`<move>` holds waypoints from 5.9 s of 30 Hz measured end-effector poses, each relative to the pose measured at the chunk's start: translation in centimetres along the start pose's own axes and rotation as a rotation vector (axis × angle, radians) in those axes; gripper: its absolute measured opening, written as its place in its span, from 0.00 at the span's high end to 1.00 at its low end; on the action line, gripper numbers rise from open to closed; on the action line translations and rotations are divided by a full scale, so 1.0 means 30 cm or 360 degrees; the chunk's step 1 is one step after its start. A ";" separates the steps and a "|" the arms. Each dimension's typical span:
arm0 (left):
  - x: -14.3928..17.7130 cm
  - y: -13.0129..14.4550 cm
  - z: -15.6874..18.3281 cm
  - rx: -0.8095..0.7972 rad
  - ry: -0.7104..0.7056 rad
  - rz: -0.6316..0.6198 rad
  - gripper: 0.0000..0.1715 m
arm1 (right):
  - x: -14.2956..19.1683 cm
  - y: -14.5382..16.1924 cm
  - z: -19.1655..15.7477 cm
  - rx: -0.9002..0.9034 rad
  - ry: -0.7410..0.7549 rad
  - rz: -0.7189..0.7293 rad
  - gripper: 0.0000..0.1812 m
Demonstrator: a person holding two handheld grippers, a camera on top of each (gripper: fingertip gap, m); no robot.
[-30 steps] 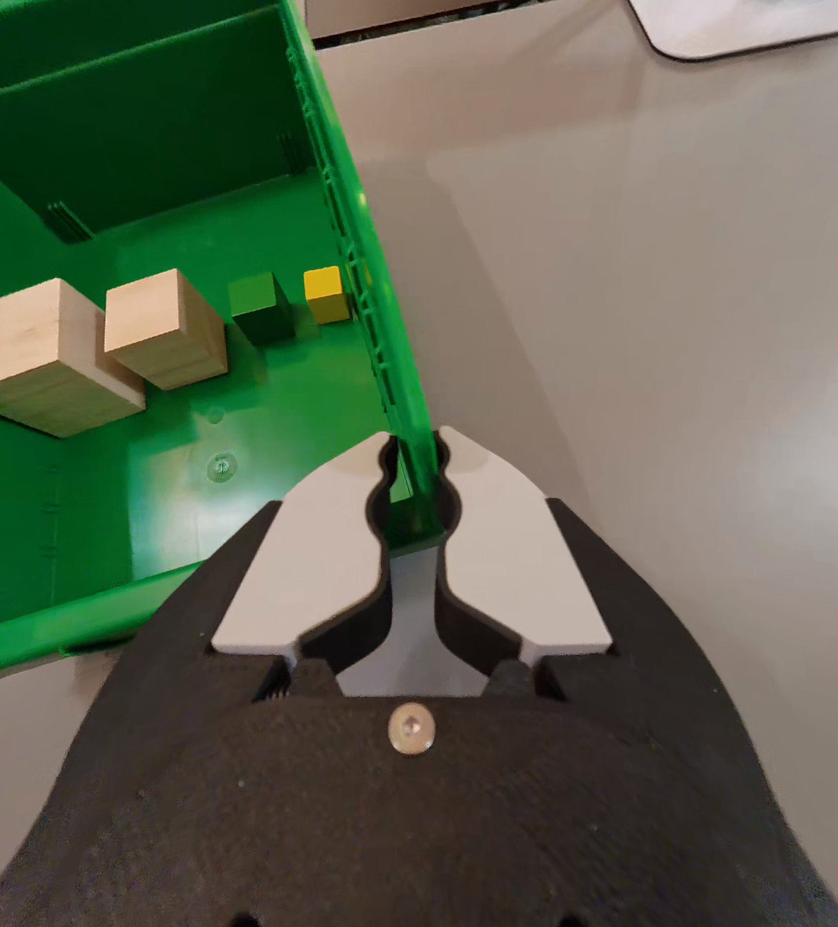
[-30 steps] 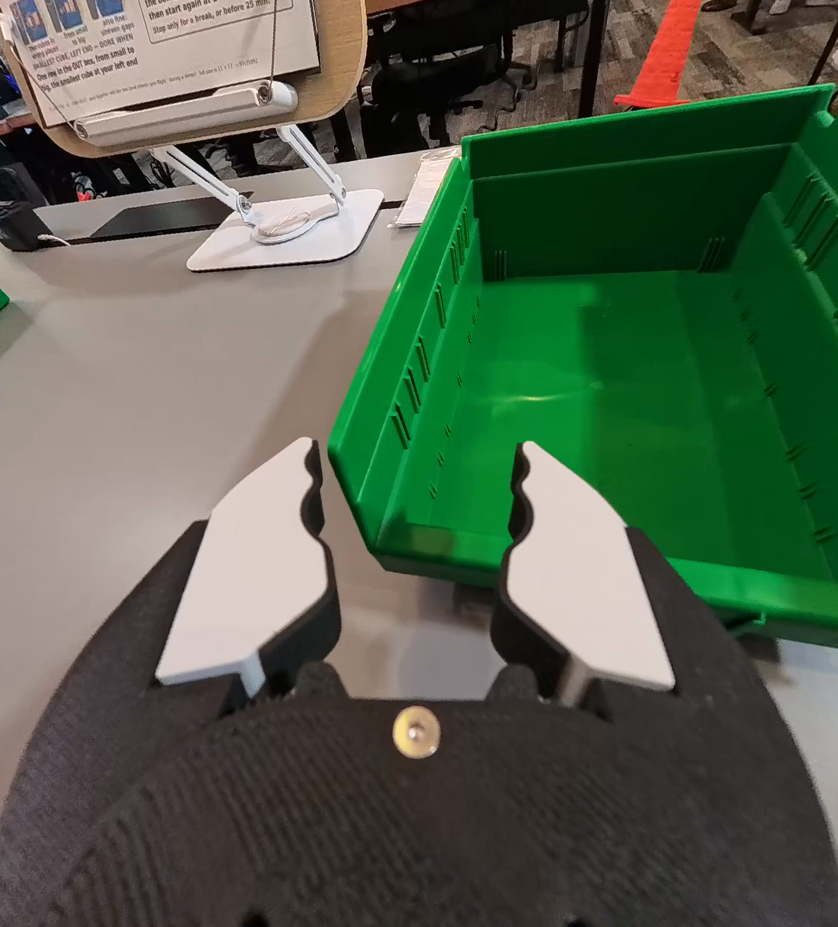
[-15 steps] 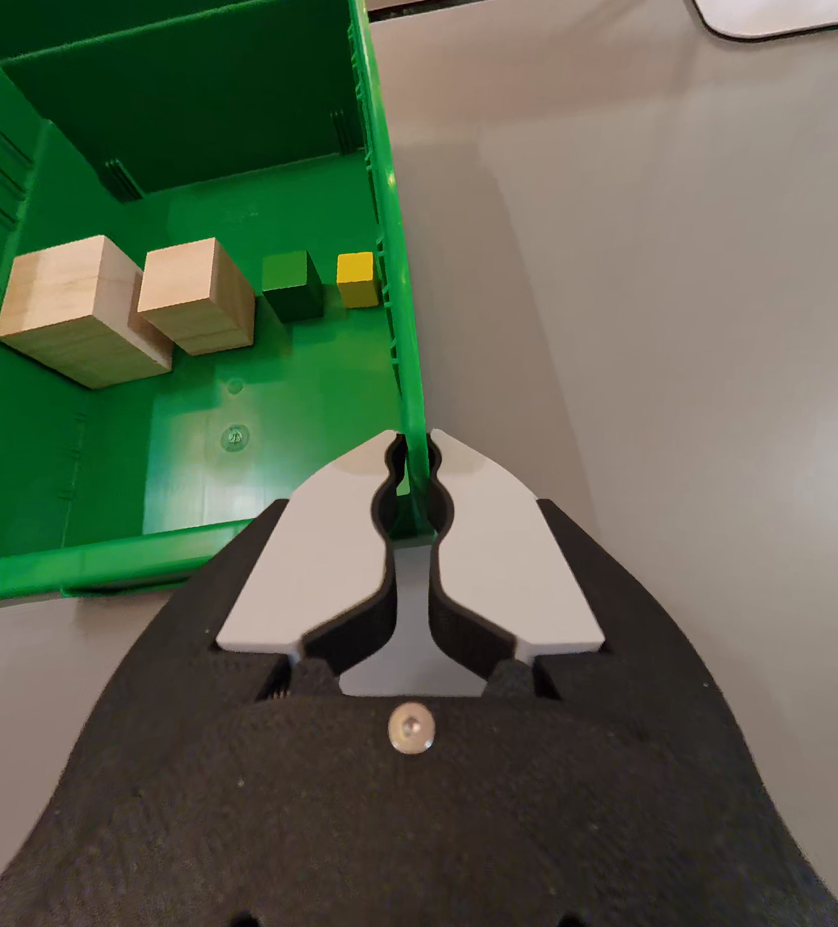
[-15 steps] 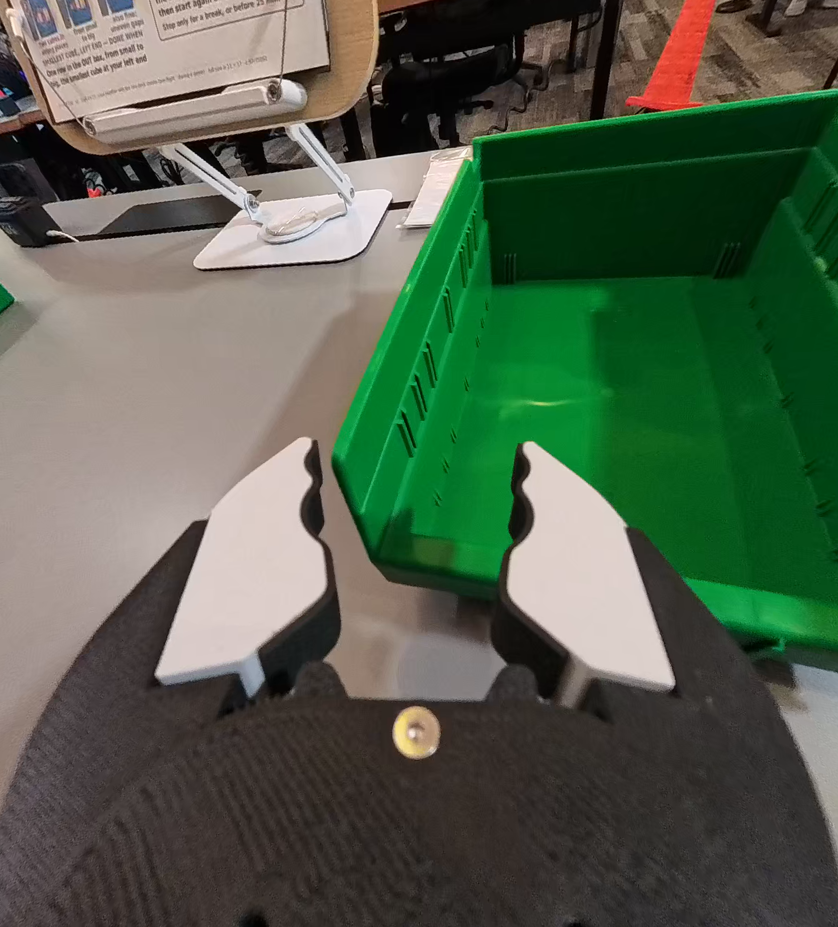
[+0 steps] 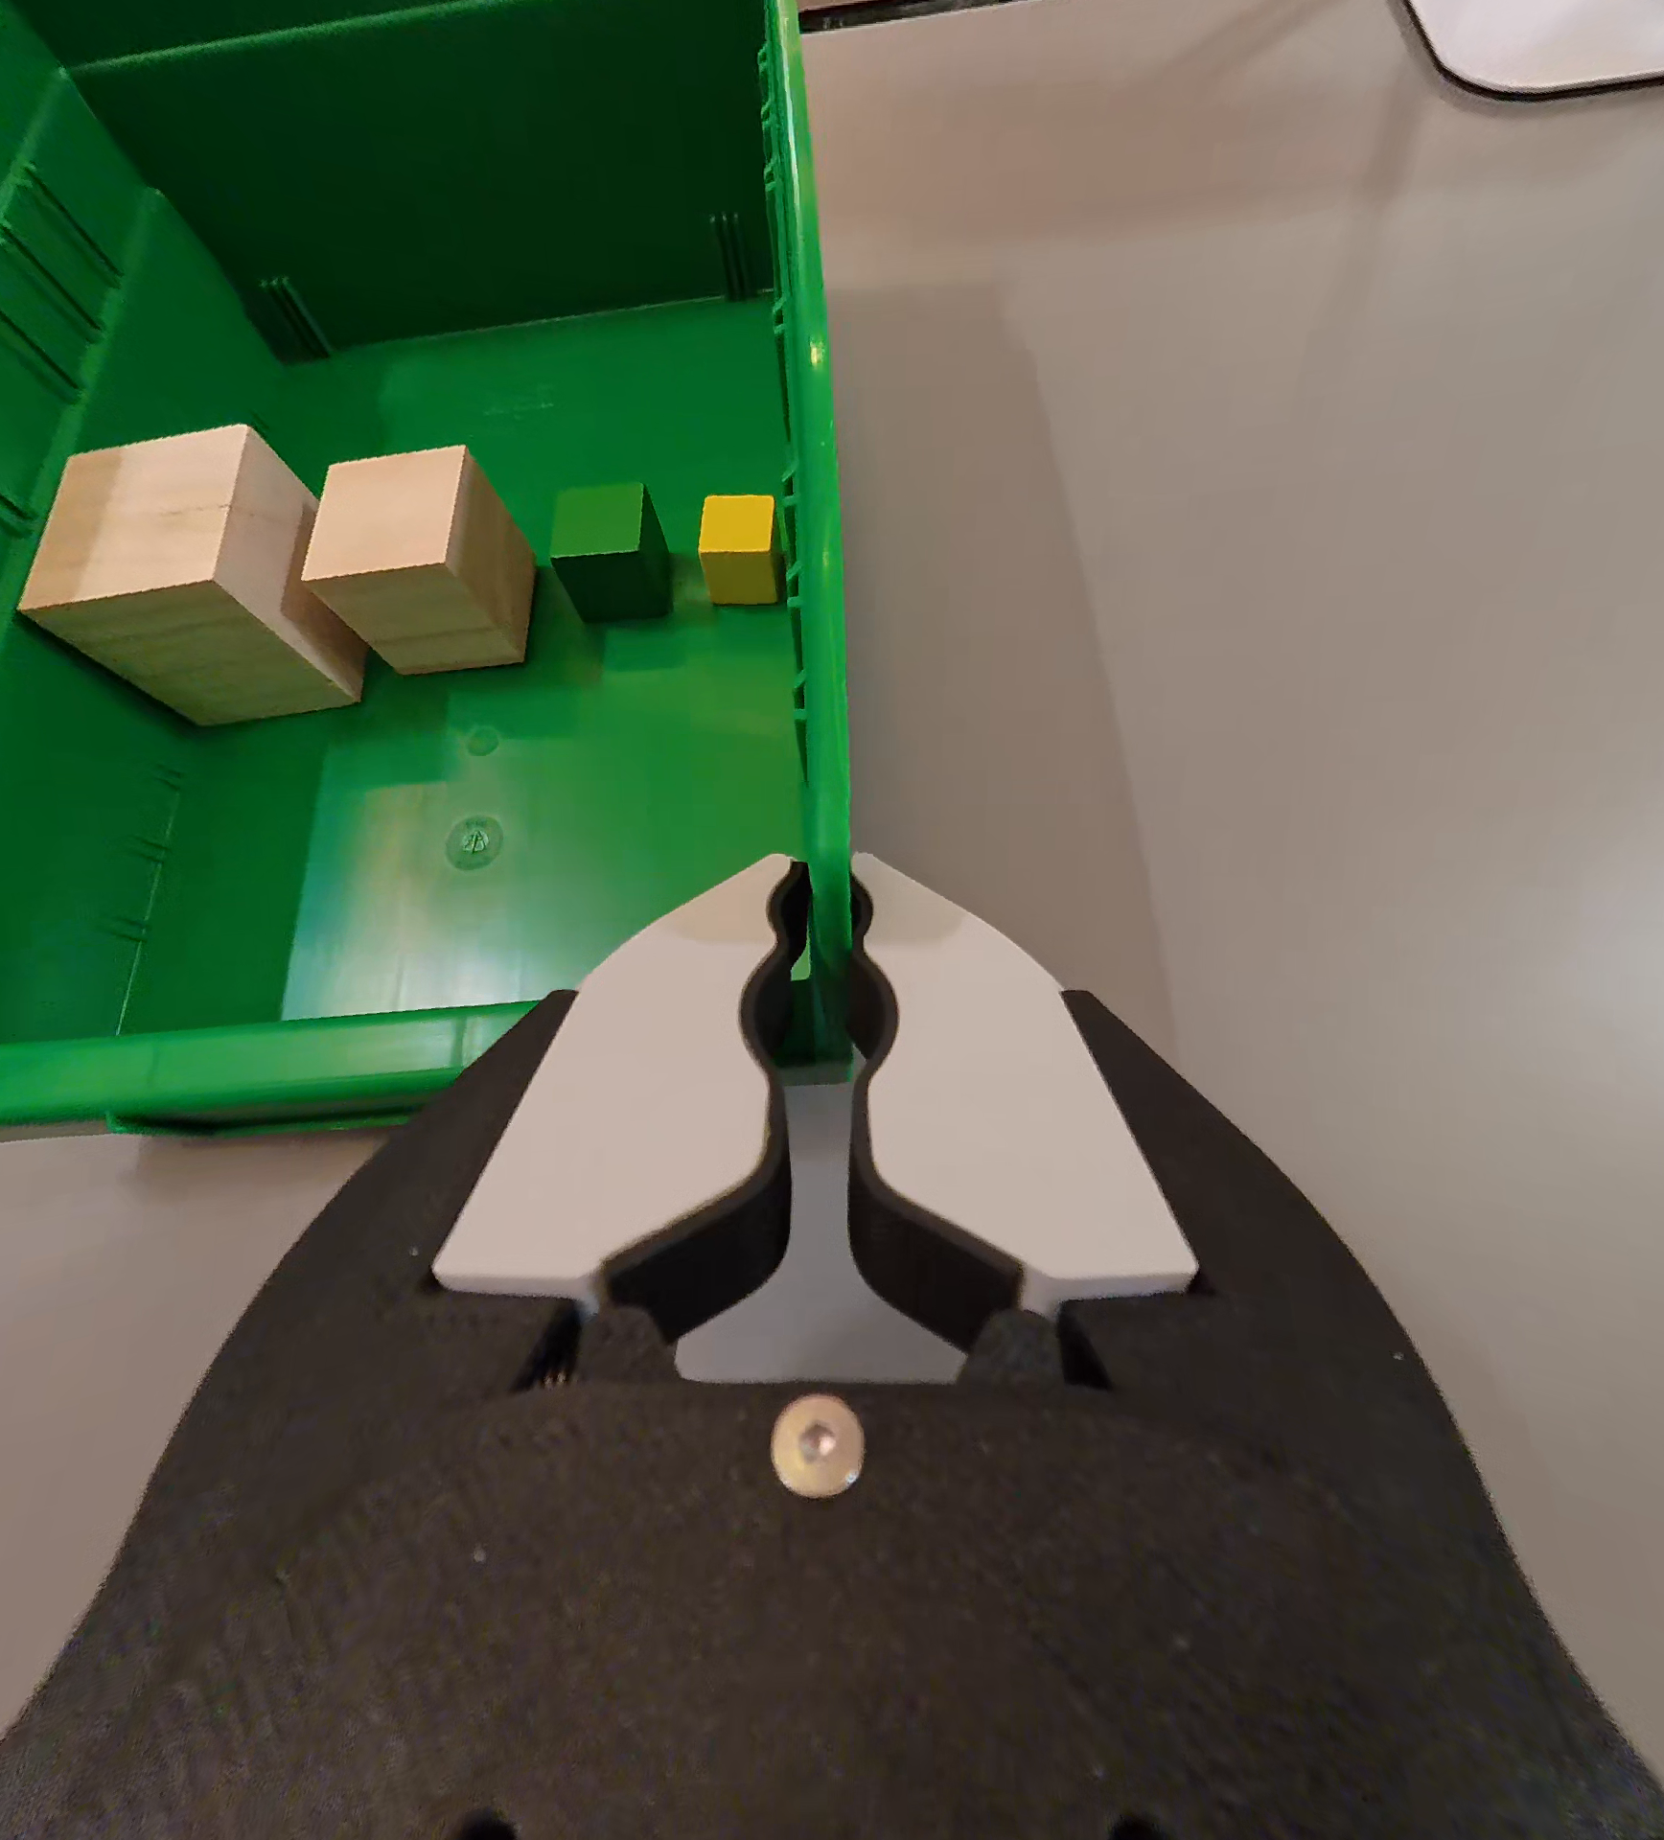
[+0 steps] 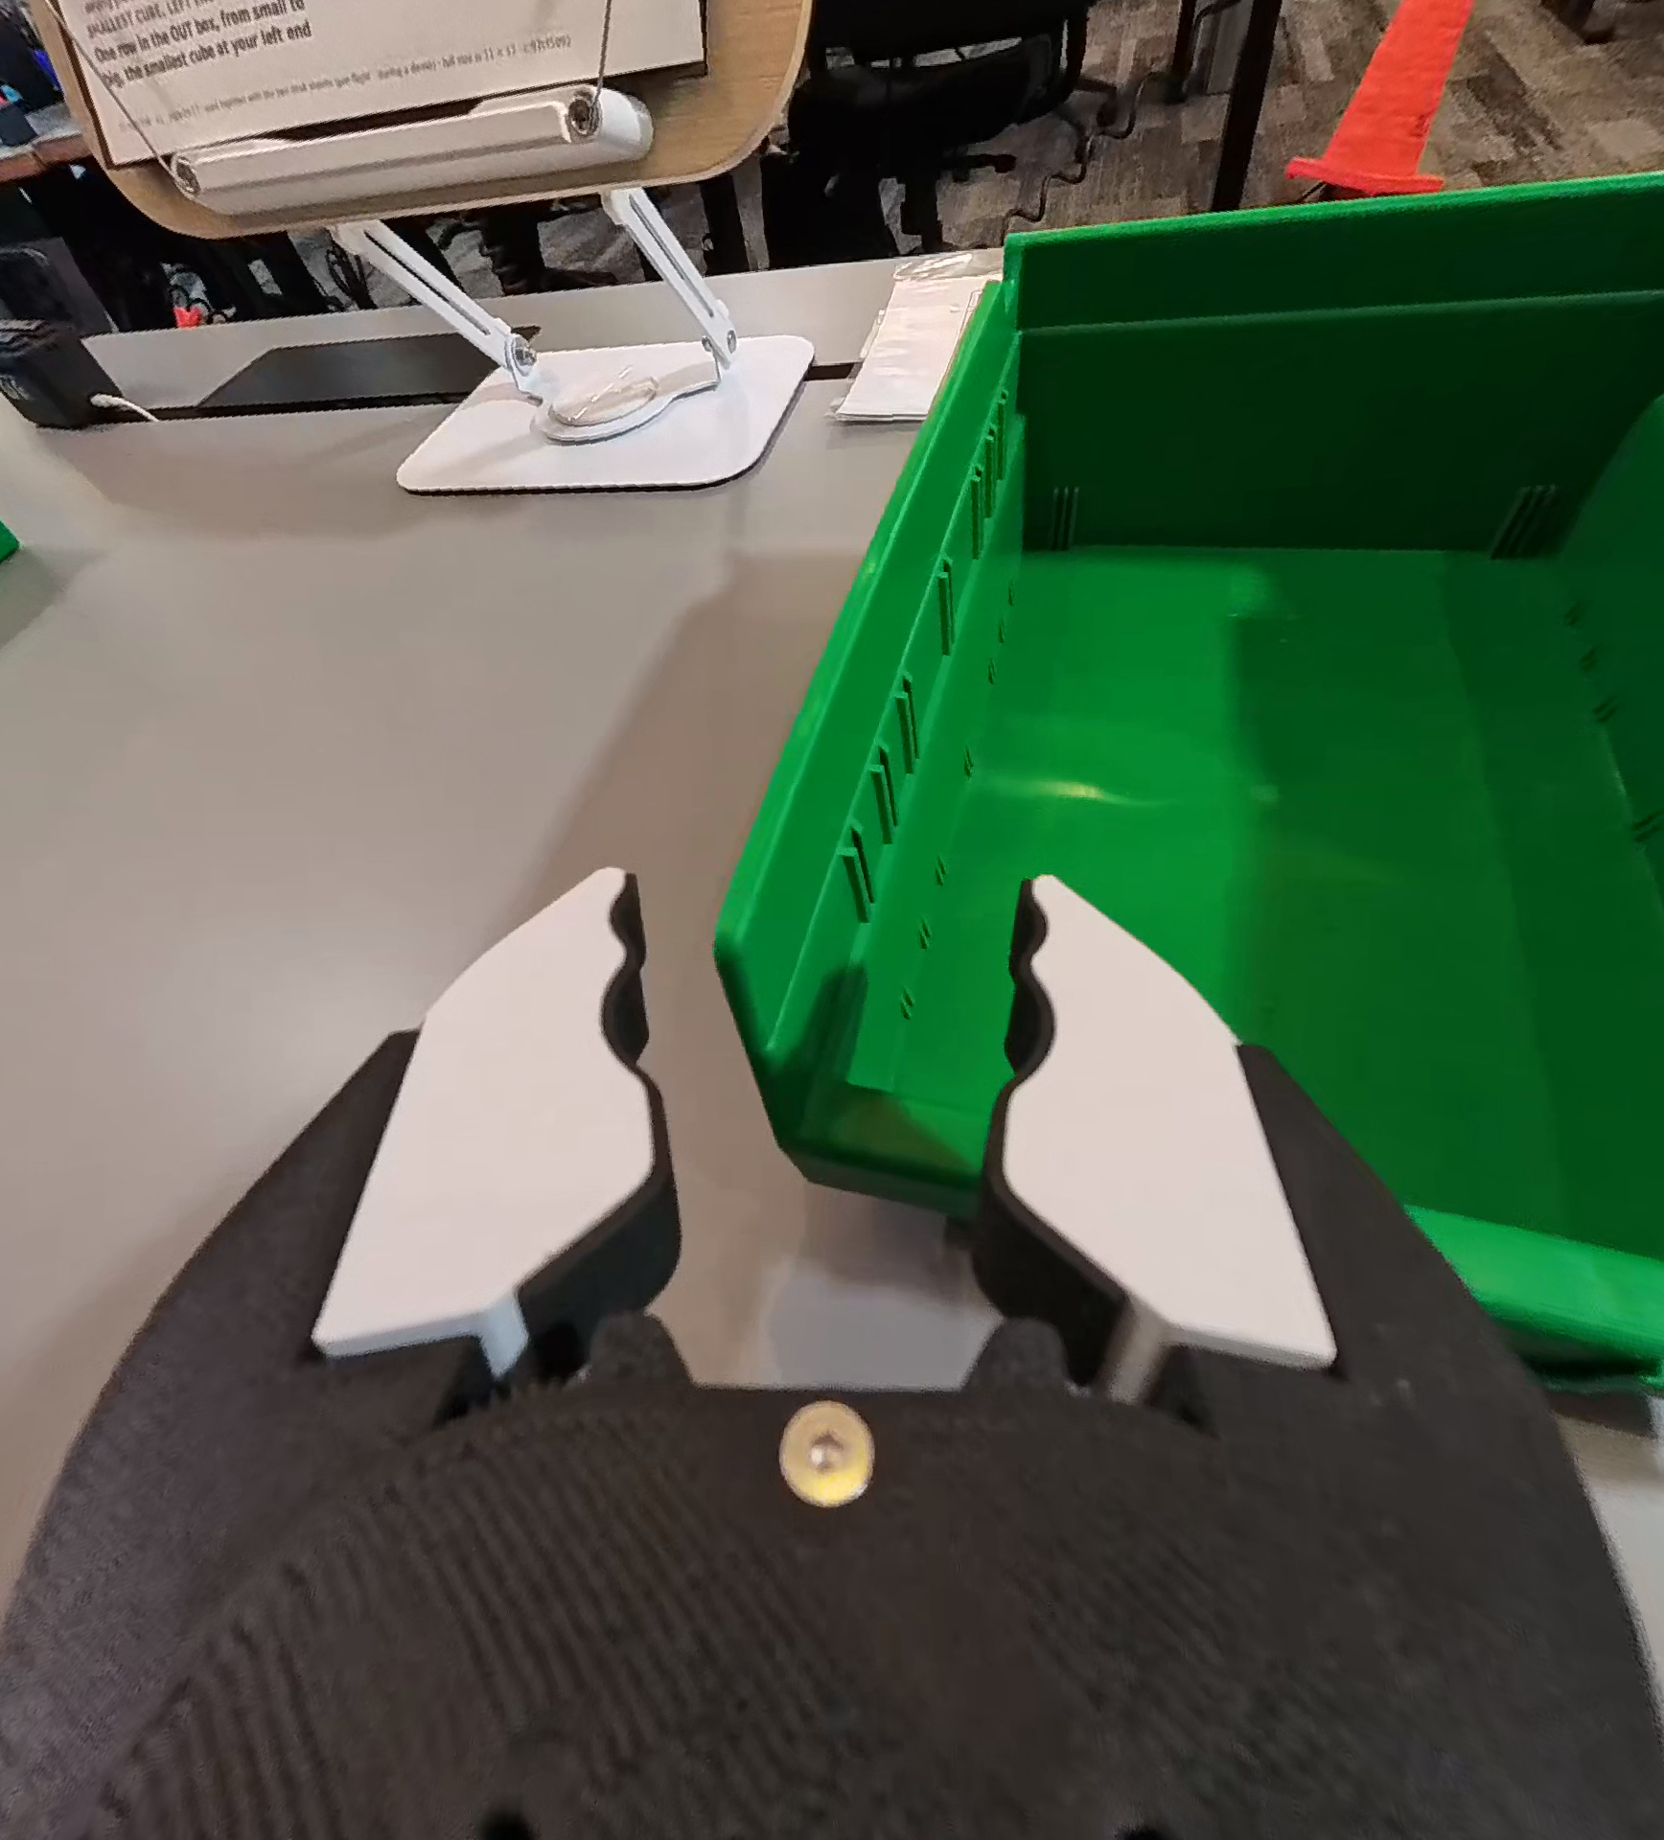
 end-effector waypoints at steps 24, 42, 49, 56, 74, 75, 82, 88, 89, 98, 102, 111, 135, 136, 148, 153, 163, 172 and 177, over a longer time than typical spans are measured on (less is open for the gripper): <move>-0.001 0.003 0.000 -0.0014 0.0011 0.0026 0.97 | -0.007 0.013 -0.013 0.0250 0.0043 -0.0148 0.92; 0.179 -0.109 -0.031 0.0027 0.0290 0.0113 0.66 | 0.088 -0.154 -0.113 0.0214 -0.0082 0.0456 0.58; 0.148 -0.219 -0.161 -0.0700 0.0407 0.0319 0.73 | 0.069 -0.144 -0.212 0.0363 -0.0163 0.0415 0.62; -0.119 -0.296 -0.180 -0.1396 0.0740 -0.0156 0.80 | 0.065 -0.132 -0.351 0.0396 -0.0283 0.0442 0.66; -0.428 -0.195 -0.147 -0.1844 0.1022 -0.0599 0.80 | -0.007 -0.063 -0.432 0.0143 -0.0430 0.0249 0.69; -0.432 -0.190 -0.141 -0.1855 0.1020 -0.0609 0.82 | -0.013 -0.068 -0.439 0.0144 -0.0446 0.0249 0.69; -0.334 -0.304 -0.190 -0.1646 0.0977 -0.0563 0.86 | -0.021 -0.130 -0.486 0.0195 -0.0572 0.0305 0.70; 0.008 -0.567 -0.185 -0.1247 0.0989 0.0152 0.86 | -0.072 -0.184 -0.577 0.0243 -0.0839 0.0315 0.70; 0.090 -0.598 -0.132 -0.1113 0.1125 0.0335 0.87 | -0.081 -0.187 -0.596 0.0255 -0.0894 0.0324 0.70; 0.334 -0.454 0.520 -0.0101 0.1867 0.0763 0.87 | -0.074 -0.088 -0.689 -0.0159 -0.1454 0.0308 0.70; 0.274 -0.327 0.766 0.0323 0.2143 0.0618 0.88 | -0.059 -0.097 -0.643 -0.0261 -0.1563 0.0310 0.76; 0.198 -0.197 0.993 0.0536 0.2535 0.0285 0.88 | -0.048 -0.076 -0.545 -0.0676 -0.1642 0.0222 0.71; 0.154 -0.154 0.998 0.0555 0.2550 0.0217 0.88 | -0.067 0.001 -0.638 -0.0683 -0.1699 0.0053 0.79; 0.156 -0.152 1.001 0.0543 0.2545 0.0221 0.88 | -0.067 0.003 -0.639 -0.0678 -0.1696 0.0043 0.79; 0.163 -0.144 1.013 0.0495 0.2523 0.0229 0.88 | -0.066 0.007 -0.646 -0.0648 -0.1686 0.0037 0.83; 0.166 -0.142 1.016 0.0495 0.2529 0.0225 0.88 | -0.064 0.009 -0.652 -0.0623 -0.1702 0.0034 0.88; 0.168 -0.137 1.020 0.0486 0.2548 0.0220 0.88 | -0.059 0.009 -0.649 -0.0544 -0.1707 0.0039 0.89; 0.150 -0.134 1.020 0.0429 0.2479 0.0203 0.75 | -0.052 -0.009 -0.628 -0.0460 -0.1660 0.0090 0.89; 0.151 -0.130 1.024 0.0338 0.2433 0.0212 0.75 | 0.010 -0.168 -0.533 -0.0368 -0.1627 0.0257 0.89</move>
Point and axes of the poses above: each gripper's, where its closed fingertips meet, x back along the fingers, y out of its underside, z = x × y across the jaws, the point moved 5 cm from there along x, back along the fingers, and after that the axes turned 2 degrees about z, right-handed, at the moved point
